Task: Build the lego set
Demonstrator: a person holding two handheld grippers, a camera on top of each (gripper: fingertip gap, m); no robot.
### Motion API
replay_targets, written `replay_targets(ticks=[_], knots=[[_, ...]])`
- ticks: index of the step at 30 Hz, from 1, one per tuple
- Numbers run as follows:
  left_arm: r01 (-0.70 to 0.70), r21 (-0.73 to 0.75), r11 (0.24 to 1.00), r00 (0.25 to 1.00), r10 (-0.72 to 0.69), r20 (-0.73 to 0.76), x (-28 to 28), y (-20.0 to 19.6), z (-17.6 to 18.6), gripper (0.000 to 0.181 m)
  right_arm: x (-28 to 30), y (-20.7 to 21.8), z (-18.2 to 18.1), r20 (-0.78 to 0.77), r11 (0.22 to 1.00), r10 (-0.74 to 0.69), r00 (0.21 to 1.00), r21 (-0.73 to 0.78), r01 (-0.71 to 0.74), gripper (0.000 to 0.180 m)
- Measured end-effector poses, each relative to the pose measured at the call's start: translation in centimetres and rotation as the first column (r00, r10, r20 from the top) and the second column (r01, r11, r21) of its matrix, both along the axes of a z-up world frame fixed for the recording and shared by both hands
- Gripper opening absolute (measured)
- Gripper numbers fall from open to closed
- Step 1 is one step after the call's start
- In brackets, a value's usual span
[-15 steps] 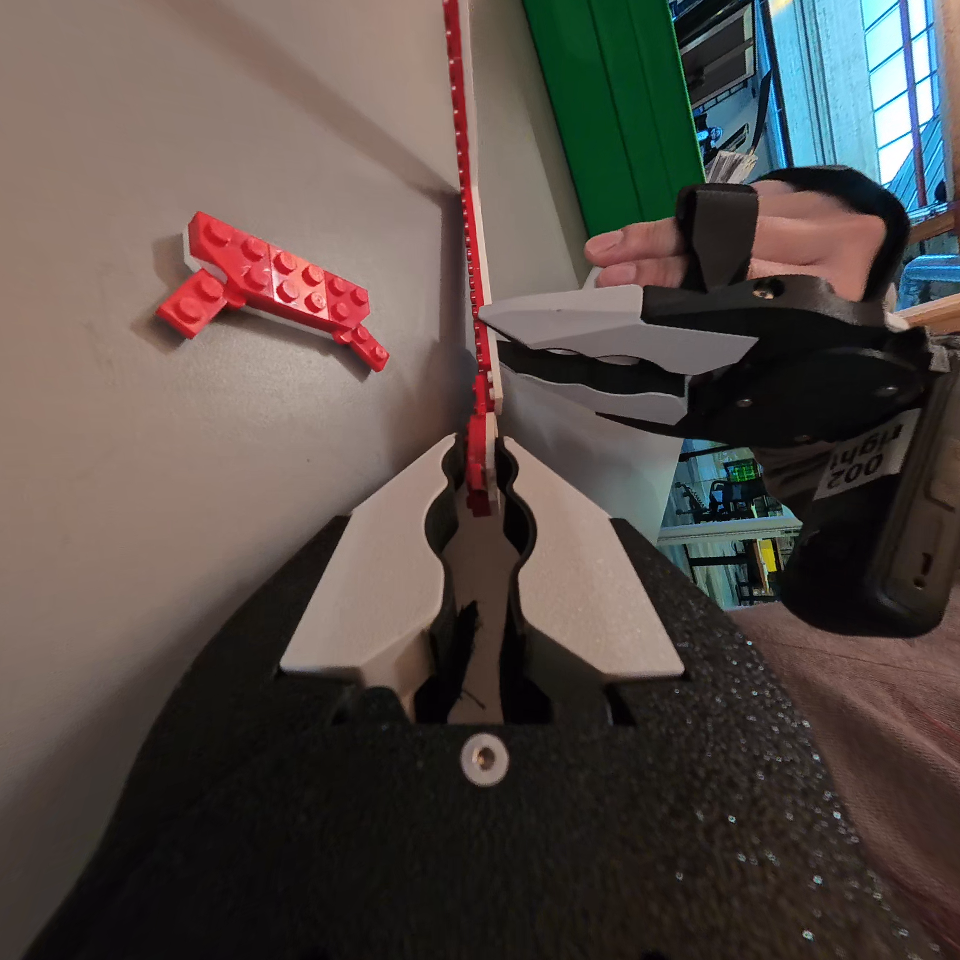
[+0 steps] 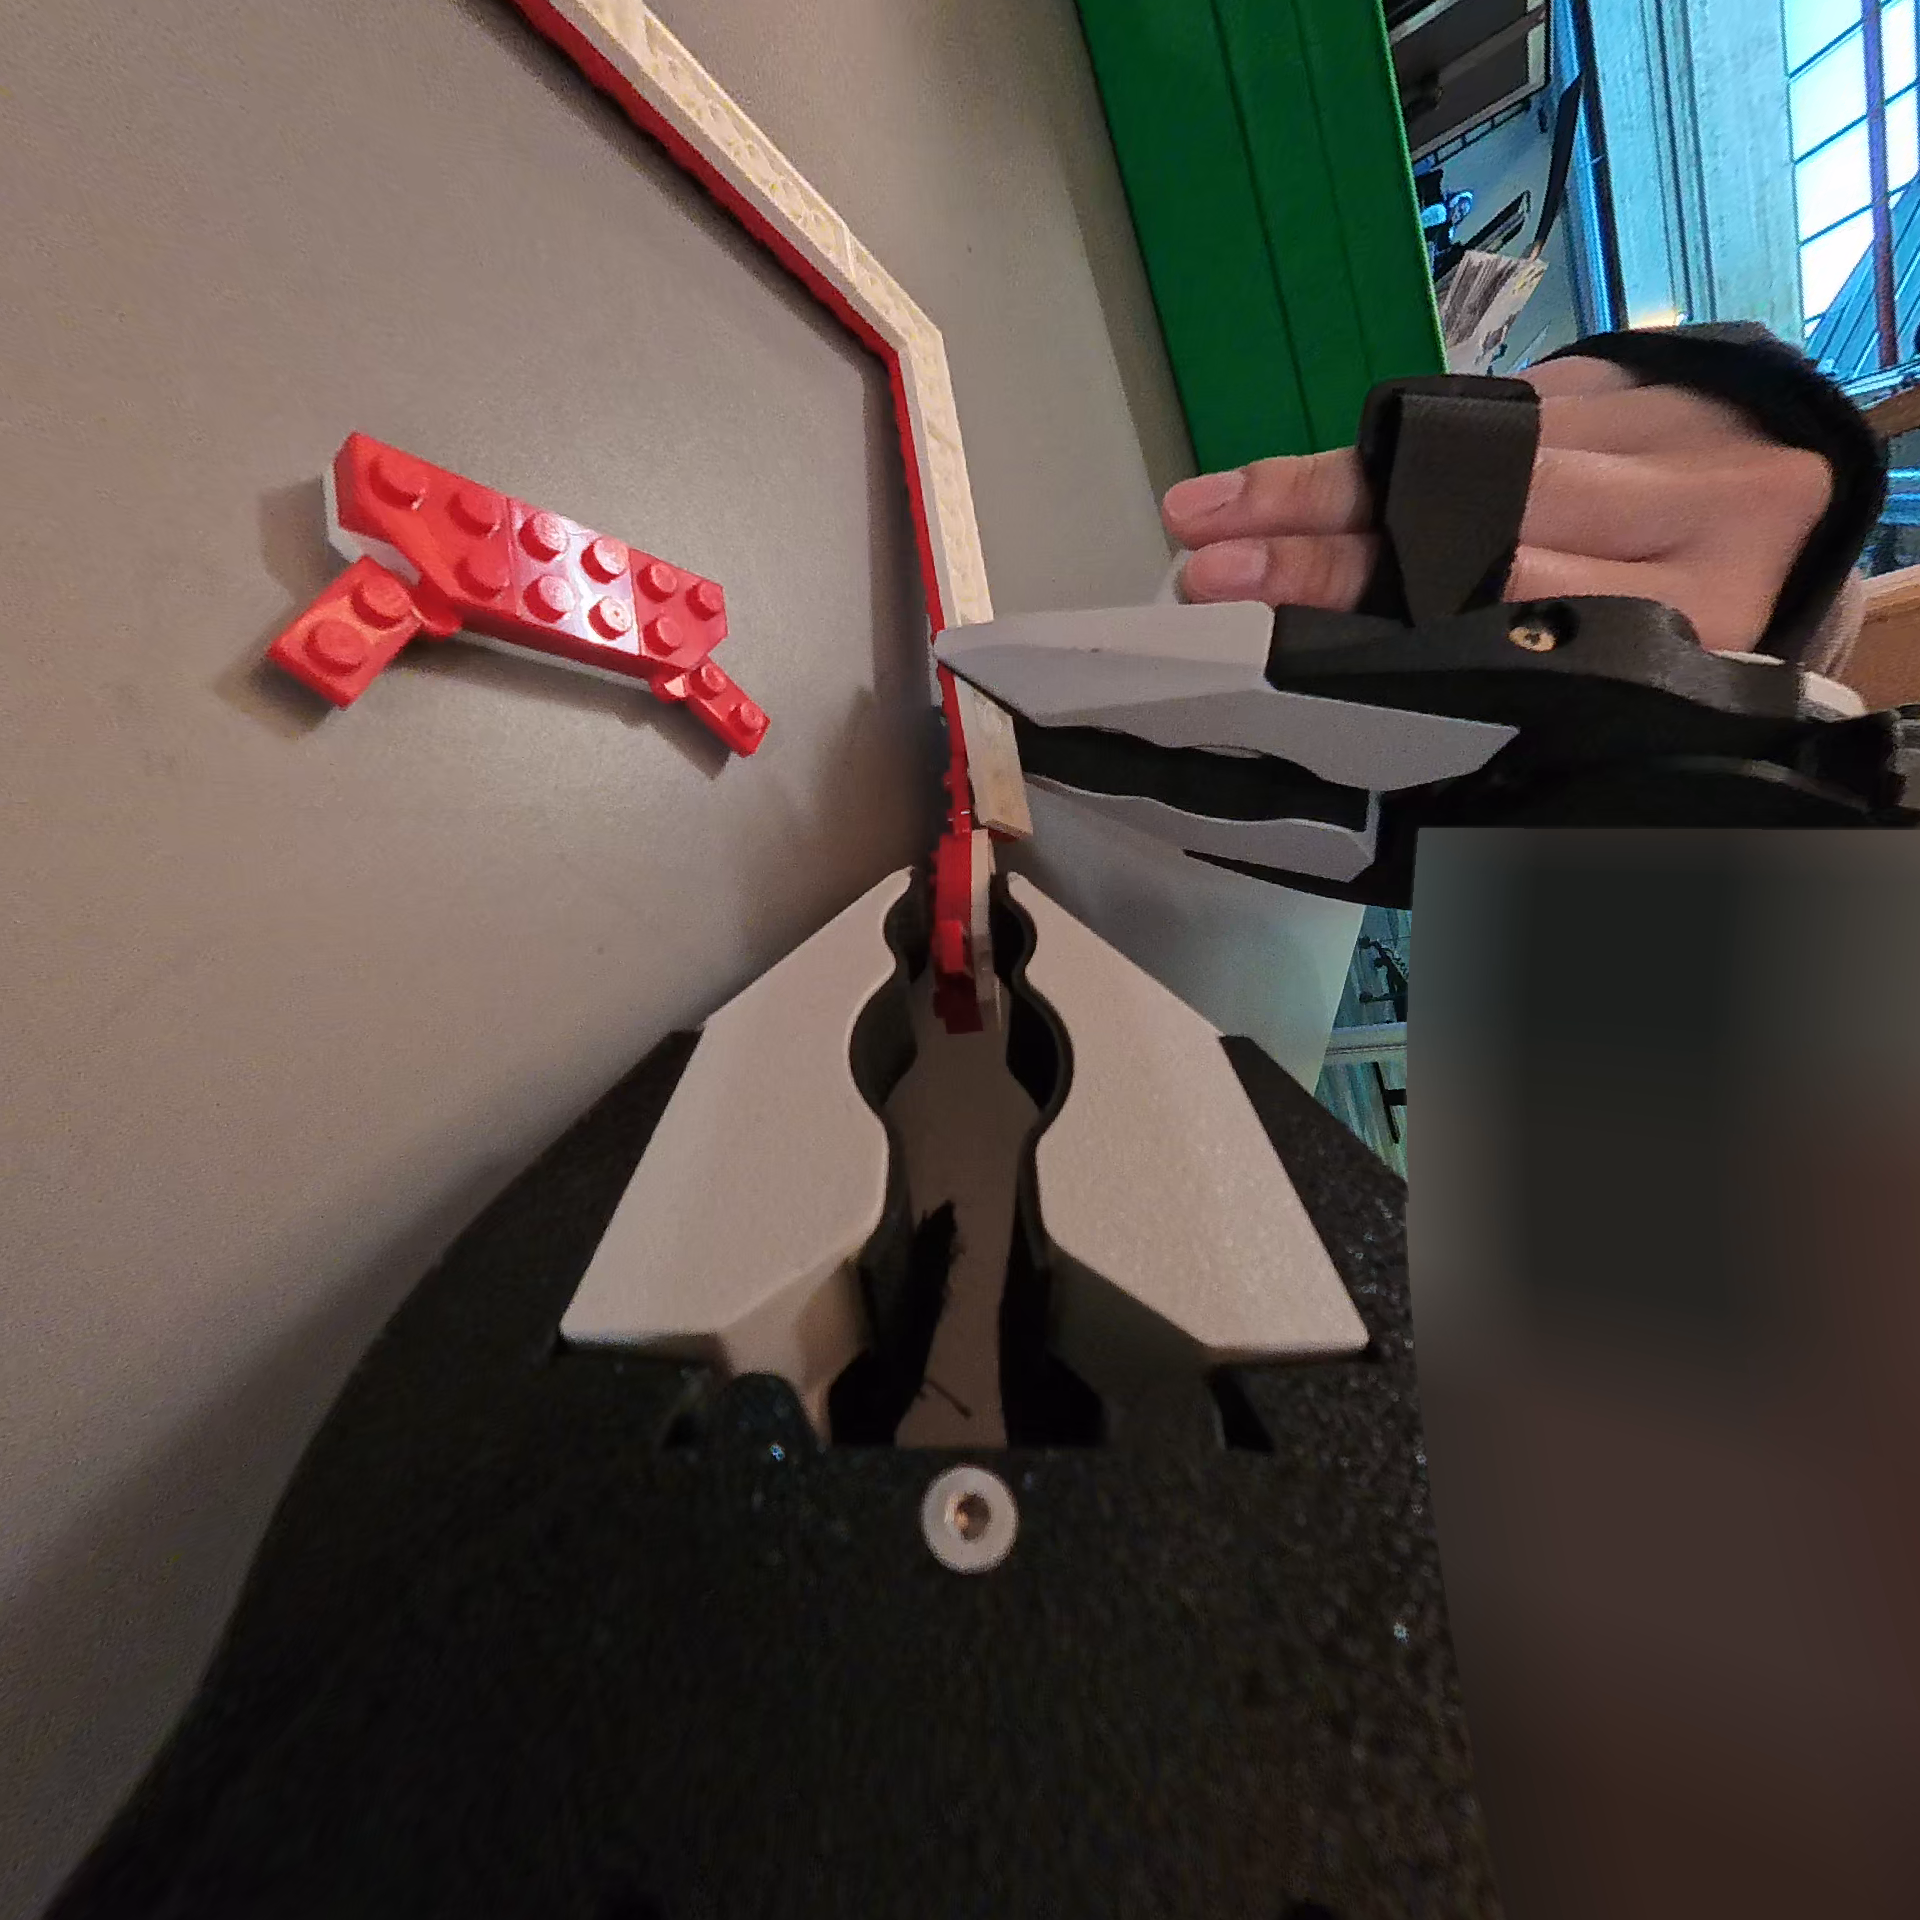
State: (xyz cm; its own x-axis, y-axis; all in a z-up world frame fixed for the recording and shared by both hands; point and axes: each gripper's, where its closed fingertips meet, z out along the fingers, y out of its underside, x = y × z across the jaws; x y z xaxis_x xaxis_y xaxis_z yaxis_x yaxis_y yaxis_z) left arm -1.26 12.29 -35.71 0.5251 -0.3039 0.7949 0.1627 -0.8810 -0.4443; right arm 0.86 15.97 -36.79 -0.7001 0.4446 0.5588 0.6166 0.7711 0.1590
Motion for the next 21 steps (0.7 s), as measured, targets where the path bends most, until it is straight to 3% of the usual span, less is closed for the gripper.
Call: replay_targets(ticks=[13, 21], knots=[[-0.017, -0.026, 1.000, 0.998, 0.019, 0.065, -0.2, 0.2, 0.3, 0.009, -0.4, -1.3, 0.6, -0.143, 0.996, 0.085, 0.986, 0.022, -0.083, 0.033], [-0.007, -0.047, 0.999, 0.997, 0.011, 0.076, 0.1, 0.1, 0.2, 0.009, 0.0, -1.3, 1.0, -0.330, 0.963, 0.262, 0.907, 0.145, -0.225, 0.032]])
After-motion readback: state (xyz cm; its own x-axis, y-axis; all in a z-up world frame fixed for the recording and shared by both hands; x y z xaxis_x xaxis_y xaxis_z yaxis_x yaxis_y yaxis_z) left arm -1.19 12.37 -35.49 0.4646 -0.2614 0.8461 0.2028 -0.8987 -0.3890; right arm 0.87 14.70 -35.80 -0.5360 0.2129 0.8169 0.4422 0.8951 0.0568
